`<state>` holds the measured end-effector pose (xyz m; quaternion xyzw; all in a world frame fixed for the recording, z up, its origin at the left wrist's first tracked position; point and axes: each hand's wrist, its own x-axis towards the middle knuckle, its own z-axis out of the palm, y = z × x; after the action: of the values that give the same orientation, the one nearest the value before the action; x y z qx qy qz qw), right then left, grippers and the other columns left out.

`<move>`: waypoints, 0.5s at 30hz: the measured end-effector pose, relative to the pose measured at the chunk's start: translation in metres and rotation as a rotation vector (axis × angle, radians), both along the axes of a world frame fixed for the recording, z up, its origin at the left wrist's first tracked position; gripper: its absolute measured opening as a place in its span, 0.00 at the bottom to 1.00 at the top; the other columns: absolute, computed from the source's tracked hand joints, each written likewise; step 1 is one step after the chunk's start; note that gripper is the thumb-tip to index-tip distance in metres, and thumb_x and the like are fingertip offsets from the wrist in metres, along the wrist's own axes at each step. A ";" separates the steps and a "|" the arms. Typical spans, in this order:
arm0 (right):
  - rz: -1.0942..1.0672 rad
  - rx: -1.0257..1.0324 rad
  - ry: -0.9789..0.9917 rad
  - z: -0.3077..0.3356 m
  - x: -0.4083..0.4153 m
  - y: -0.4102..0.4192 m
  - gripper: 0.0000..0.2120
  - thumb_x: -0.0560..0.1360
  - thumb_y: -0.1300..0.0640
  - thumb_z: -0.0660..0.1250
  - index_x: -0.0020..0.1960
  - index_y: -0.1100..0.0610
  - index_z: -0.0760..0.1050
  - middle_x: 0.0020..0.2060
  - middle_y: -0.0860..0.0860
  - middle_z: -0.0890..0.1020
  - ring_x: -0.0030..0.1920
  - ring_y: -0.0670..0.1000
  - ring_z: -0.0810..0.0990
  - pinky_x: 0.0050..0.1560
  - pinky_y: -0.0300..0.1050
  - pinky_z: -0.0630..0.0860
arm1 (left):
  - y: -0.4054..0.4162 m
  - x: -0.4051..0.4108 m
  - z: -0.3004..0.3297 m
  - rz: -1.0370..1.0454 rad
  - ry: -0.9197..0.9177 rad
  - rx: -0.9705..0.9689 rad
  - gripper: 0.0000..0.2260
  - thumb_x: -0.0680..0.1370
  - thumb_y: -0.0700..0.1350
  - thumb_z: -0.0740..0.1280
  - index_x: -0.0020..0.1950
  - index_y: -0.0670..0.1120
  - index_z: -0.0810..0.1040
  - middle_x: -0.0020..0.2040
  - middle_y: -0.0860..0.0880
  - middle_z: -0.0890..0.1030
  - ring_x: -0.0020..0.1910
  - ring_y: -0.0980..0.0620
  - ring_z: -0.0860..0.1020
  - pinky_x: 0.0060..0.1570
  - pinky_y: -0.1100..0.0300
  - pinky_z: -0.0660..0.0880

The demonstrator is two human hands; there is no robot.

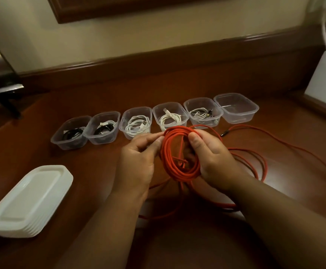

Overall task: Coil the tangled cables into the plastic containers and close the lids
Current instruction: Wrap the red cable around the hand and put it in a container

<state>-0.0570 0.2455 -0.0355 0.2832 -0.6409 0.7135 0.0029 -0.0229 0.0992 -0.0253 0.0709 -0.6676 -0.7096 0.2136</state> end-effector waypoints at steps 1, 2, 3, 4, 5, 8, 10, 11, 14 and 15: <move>-0.007 -0.006 -0.001 0.000 0.000 0.000 0.13 0.83 0.62 0.54 0.44 0.56 0.74 0.28 0.42 0.77 0.29 0.39 0.73 0.31 0.30 0.69 | 0.000 0.000 -0.001 0.004 -0.019 0.011 0.10 0.75 0.36 0.70 0.42 0.50 0.87 0.48 0.46 0.86 0.47 0.50 0.84 0.52 0.54 0.79; -0.013 -0.011 0.001 0.001 0.000 0.000 0.13 0.83 0.62 0.54 0.43 0.56 0.74 0.27 0.41 0.77 0.29 0.38 0.74 0.32 0.29 0.69 | 0.002 0.001 -0.001 -0.017 -0.044 0.045 0.10 0.75 0.35 0.69 0.42 0.48 0.87 0.46 0.45 0.86 0.44 0.51 0.84 0.49 0.55 0.79; -0.023 -0.014 0.007 0.000 0.000 0.000 0.13 0.84 0.60 0.55 0.44 0.55 0.74 0.28 0.41 0.78 0.30 0.38 0.75 0.33 0.30 0.69 | 0.004 0.002 -0.002 -0.056 -0.066 0.081 0.09 0.75 0.35 0.69 0.44 0.46 0.87 0.45 0.44 0.86 0.42 0.51 0.84 0.47 0.56 0.80; -0.038 -0.012 0.018 0.000 -0.002 0.000 0.12 0.84 0.57 0.56 0.45 0.54 0.75 0.30 0.42 0.79 0.32 0.39 0.76 0.35 0.32 0.71 | 0.007 0.003 -0.002 -0.098 -0.077 0.115 0.09 0.76 0.35 0.67 0.46 0.44 0.86 0.44 0.42 0.86 0.41 0.50 0.84 0.46 0.57 0.81; -0.055 -0.011 0.021 0.000 -0.003 0.000 0.11 0.83 0.54 0.57 0.47 0.54 0.76 0.33 0.44 0.80 0.35 0.41 0.77 0.36 0.36 0.73 | 0.008 0.004 -0.002 -0.135 -0.076 0.151 0.09 0.77 0.34 0.66 0.47 0.43 0.86 0.44 0.41 0.86 0.41 0.50 0.84 0.45 0.59 0.81; -0.095 -0.009 -0.004 -0.003 -0.009 0.004 0.10 0.82 0.52 0.58 0.49 0.53 0.77 0.35 0.47 0.81 0.37 0.45 0.79 0.38 0.40 0.76 | 0.008 0.007 -0.002 -0.250 -0.045 0.304 0.12 0.77 0.36 0.62 0.47 0.41 0.86 0.45 0.41 0.85 0.43 0.50 0.84 0.46 0.57 0.80; -0.150 0.052 0.035 -0.005 -0.013 0.005 0.11 0.81 0.50 0.58 0.49 0.52 0.77 0.38 0.50 0.82 0.39 0.48 0.80 0.41 0.44 0.77 | 0.006 0.009 -0.001 -0.324 -0.042 0.335 0.11 0.74 0.41 0.66 0.50 0.39 0.85 0.48 0.39 0.85 0.47 0.48 0.82 0.53 0.52 0.77; -0.193 0.121 0.091 -0.007 -0.015 0.007 0.11 0.80 0.49 0.57 0.50 0.53 0.77 0.40 0.52 0.83 0.41 0.49 0.81 0.43 0.45 0.77 | 0.005 0.010 -0.002 -0.356 -0.058 0.300 0.11 0.73 0.43 0.68 0.51 0.39 0.85 0.50 0.39 0.84 0.48 0.47 0.82 0.55 0.50 0.76; -0.284 0.341 0.301 -0.014 -0.022 0.008 0.11 0.80 0.49 0.56 0.52 0.53 0.75 0.41 0.46 0.80 0.44 0.42 0.78 0.43 0.35 0.73 | 0.004 0.009 -0.004 -0.375 -0.168 0.241 0.16 0.71 0.45 0.73 0.56 0.40 0.83 0.51 0.38 0.84 0.50 0.44 0.81 0.56 0.48 0.76; -0.297 0.385 0.341 -0.015 -0.024 0.008 0.11 0.80 0.49 0.56 0.52 0.53 0.75 0.40 0.43 0.79 0.43 0.39 0.77 0.42 0.31 0.71 | 0.003 0.009 -0.005 -0.380 -0.192 0.265 0.15 0.70 0.44 0.73 0.55 0.40 0.83 0.50 0.39 0.84 0.49 0.44 0.81 0.53 0.48 0.77</move>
<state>-0.0809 0.2534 -0.0504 0.2975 -0.7892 0.5126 0.1612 -0.0142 0.1026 -0.0305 0.0384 -0.5873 -0.8085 0.0009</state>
